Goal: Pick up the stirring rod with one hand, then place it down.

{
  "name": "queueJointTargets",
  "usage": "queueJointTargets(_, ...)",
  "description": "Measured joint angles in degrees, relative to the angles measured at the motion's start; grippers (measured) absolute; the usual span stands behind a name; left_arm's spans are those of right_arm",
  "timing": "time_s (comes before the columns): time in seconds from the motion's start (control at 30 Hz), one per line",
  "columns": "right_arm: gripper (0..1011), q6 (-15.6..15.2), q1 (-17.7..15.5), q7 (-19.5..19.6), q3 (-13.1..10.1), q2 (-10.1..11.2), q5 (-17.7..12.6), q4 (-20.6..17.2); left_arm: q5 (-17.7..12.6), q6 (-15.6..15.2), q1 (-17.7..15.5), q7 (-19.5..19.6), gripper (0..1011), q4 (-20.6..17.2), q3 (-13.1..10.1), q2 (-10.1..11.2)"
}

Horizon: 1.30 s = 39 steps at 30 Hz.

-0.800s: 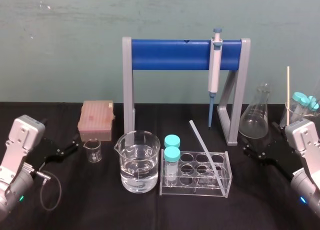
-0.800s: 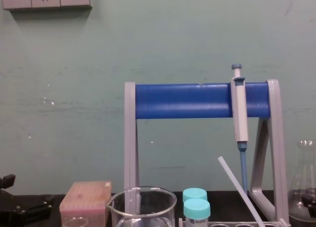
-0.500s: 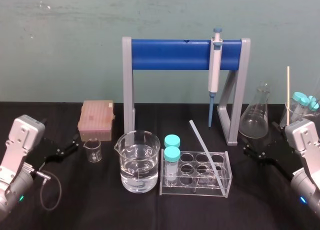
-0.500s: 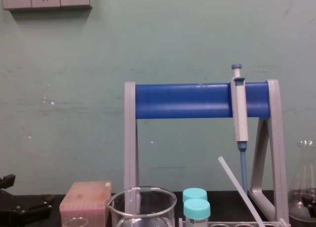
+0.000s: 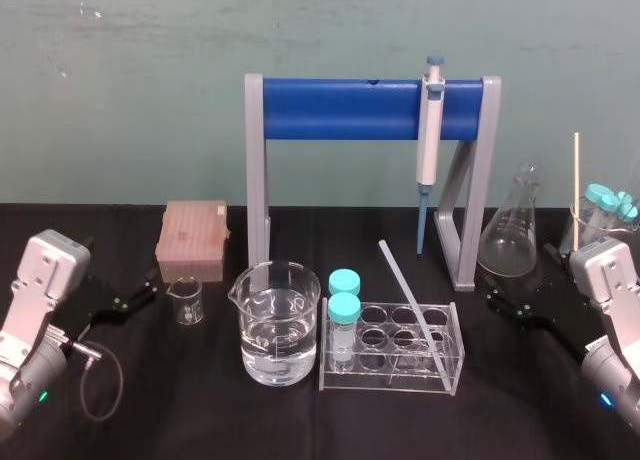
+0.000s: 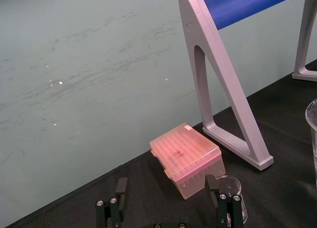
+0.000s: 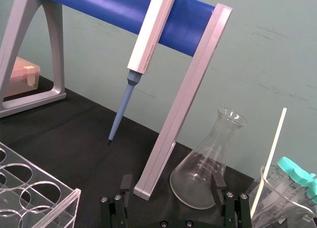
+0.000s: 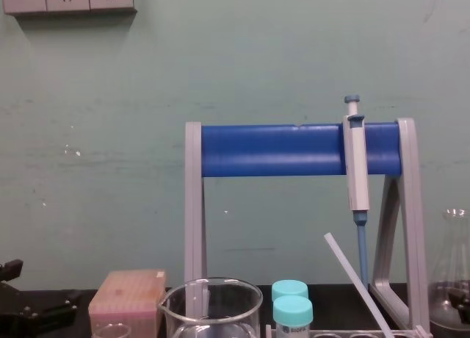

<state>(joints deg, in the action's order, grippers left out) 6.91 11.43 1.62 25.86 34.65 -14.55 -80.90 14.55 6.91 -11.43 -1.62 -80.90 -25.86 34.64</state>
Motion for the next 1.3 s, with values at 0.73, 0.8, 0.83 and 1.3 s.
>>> queueJointTargets(0.73,1000,0.00,0.00,0.00,0.00,0.00,0.00,0.00,0.00,0.00,0.00,0.00,1000,0.00,0.00,0.00)
queueJointTargets(0.8,1000,0.00,0.00,0.00,0.00,0.00,0.00,0.00,0.00,0.00,0.00,0.00,1000,0.00,0.00,0.00)
queueJointTargets(0.83,1000,0.00,0.00,0.00,0.00,0.00,0.00,0.00,0.00,0.00,0.00,0.00,1000,0.00,0.00,0.00)
queueJointTargets(1.3,1000,0.00,0.00,0.00,0.00,0.00,0.00,0.00,0.00,0.00,0.00,0.00,1000,0.00,0.00,0.00)
